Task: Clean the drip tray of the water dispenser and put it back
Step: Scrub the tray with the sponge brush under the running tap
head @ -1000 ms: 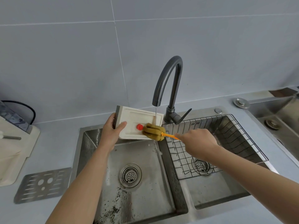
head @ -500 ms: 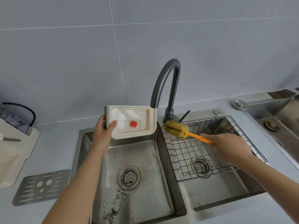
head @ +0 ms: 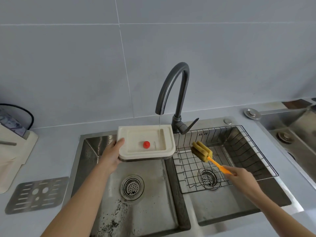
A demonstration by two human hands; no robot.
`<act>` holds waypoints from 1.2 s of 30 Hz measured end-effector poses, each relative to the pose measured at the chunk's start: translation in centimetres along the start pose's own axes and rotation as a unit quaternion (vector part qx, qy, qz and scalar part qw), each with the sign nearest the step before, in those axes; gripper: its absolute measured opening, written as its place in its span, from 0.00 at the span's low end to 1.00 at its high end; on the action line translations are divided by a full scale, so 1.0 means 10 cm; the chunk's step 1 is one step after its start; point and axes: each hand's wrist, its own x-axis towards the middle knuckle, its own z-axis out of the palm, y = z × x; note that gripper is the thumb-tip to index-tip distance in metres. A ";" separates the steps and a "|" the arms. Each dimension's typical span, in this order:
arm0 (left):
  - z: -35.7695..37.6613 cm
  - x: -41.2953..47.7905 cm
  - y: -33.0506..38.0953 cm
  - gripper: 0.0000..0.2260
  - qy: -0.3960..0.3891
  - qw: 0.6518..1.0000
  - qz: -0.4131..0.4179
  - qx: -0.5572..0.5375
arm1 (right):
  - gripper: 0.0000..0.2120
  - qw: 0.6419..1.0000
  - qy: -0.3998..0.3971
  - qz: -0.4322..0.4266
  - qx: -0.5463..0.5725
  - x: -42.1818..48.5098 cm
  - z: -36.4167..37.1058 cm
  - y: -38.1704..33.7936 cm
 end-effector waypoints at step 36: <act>0.15 -0.06 -0.02 0.07 0.015 1.000 -0.005 -0.012 | 0.44 0.951 -0.115 -0.085 0.275 0.93 0.25 -1.24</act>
